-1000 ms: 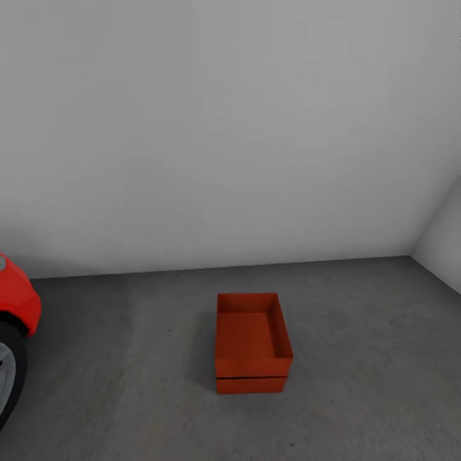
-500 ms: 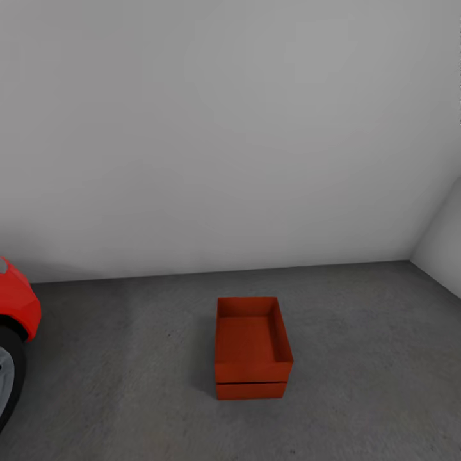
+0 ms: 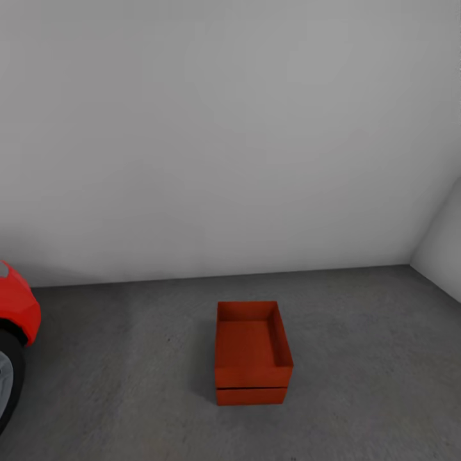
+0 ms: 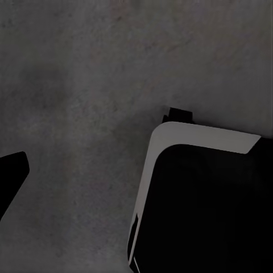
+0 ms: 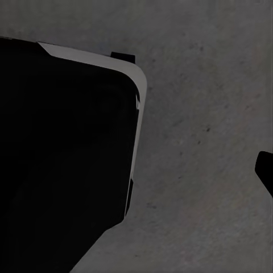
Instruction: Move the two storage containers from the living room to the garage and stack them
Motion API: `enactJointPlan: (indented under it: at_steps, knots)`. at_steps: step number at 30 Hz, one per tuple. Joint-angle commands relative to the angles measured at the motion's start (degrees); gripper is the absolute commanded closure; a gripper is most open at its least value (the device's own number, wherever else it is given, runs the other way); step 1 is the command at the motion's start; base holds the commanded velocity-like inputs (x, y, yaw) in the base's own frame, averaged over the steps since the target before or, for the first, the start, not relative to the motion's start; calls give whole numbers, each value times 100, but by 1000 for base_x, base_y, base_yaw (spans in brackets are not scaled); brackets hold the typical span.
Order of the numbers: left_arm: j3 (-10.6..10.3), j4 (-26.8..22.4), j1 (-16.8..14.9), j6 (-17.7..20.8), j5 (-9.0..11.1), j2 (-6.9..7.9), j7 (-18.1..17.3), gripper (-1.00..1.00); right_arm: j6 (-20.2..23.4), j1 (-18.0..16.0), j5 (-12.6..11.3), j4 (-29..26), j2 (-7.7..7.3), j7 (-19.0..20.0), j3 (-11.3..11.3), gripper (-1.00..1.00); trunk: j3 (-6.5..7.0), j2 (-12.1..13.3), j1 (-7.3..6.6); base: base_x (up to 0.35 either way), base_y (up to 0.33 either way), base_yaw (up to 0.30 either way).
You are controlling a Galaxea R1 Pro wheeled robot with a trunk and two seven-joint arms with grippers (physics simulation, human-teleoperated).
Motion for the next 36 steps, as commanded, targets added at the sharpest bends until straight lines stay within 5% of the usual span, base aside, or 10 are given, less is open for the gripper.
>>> enactJointPlan:
  at_steps: [1,36]
  knots:
    - [-9,5,-4,-21,43,0,5,-100,-35,-7,-55,18,2,-2,51,-100,2,-5,1,0,0,0]
    - [-9,5,-4,-21,43,2,5,-100,-61,-7,-17,18,-15,-1,55,-100,321,-5,1,0,0,0]
